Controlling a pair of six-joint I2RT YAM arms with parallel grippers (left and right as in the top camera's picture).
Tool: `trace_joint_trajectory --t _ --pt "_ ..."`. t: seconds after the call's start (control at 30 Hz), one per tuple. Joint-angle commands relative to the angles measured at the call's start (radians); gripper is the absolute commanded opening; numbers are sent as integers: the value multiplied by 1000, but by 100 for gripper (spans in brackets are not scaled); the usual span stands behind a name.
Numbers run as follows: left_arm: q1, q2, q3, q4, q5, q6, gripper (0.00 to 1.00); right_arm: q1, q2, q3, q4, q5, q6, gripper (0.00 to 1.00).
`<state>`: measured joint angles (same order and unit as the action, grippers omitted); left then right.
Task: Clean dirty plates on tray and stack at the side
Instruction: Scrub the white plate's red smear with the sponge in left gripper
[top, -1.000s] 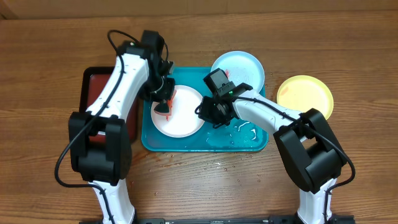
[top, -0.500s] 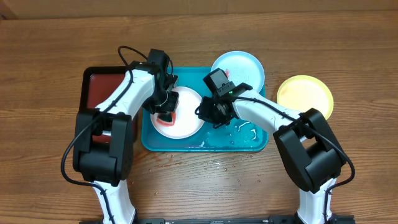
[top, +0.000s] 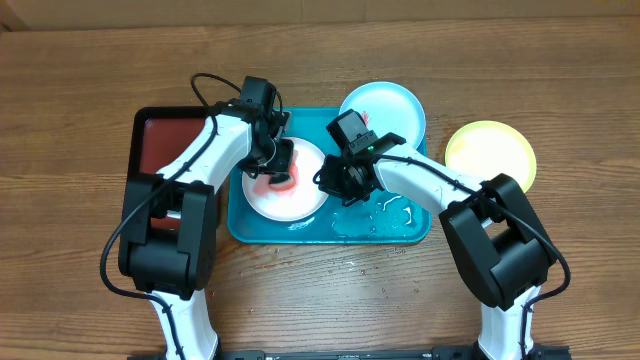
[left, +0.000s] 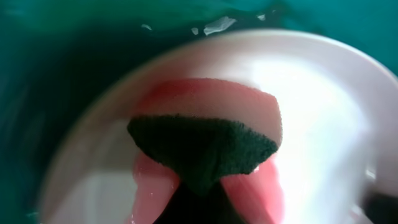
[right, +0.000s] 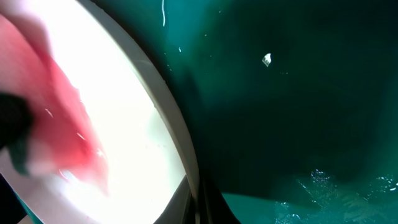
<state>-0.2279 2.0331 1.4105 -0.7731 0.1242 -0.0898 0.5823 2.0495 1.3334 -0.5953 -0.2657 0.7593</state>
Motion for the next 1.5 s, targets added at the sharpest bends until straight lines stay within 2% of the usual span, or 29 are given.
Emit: trace_joint_trajectory --t 0.0,0.13,0.27,0.47,0.57,0.7,0.77,0.83,0.93,1.03,1.1,1.2,1.27,1.33,1.47 --pt "5 7 -2 -9 -337 -190 4 -1 43 -5 -11 10 -5 4" --pt "4 7 -2 -103 -341 -221 4 -1 43 -5 -12 10 -8 4" --pt "4 7 -2 -212 -227 -182 4 -1 43 -5 -11 10 -8 4" --pt "3 7 -2 -277 223 143 4 -1 43 -5 -11 10 -8 4" --pt "3 7 -2 -266 375 231 4 -1 43 -5 -12 10 -8 4" --pt "3 7 -2 -179 375 230 4 -1 43 -5 -13 10 -8 4" --pt "3 7 -3 -106 325 201 4 -1 43 -5 -15 10 -8 4" --pt "3 7 -4 -34 229 149 4 -1 43 -5 -16 10 -8 4" --pt "3 7 -5 48 -19 -16 4 -1 43 -5 -16 10 -8 4" --pt "3 7 -5 55 -262 -193 4 -1 43 -5 -16 10 -8 4" --pt "3 7 -5 27 -331 -264 4 -1 43 -5 -16 10 -8 4" --pt "3 7 -5 -50 -321 -292 4 -1 43 -5 -15 10 -8 4" --pt "3 7 -4 -125 -253 -291 4 -1 43 -5 -14 10 -8 4" --pt "3 7 -4 -223 -106 -230 4 -1 43 -5 -15 10 -8 4" --pt "3 7 -4 -289 143 -48 4 -1 43 -5 -22 10 -8 4"
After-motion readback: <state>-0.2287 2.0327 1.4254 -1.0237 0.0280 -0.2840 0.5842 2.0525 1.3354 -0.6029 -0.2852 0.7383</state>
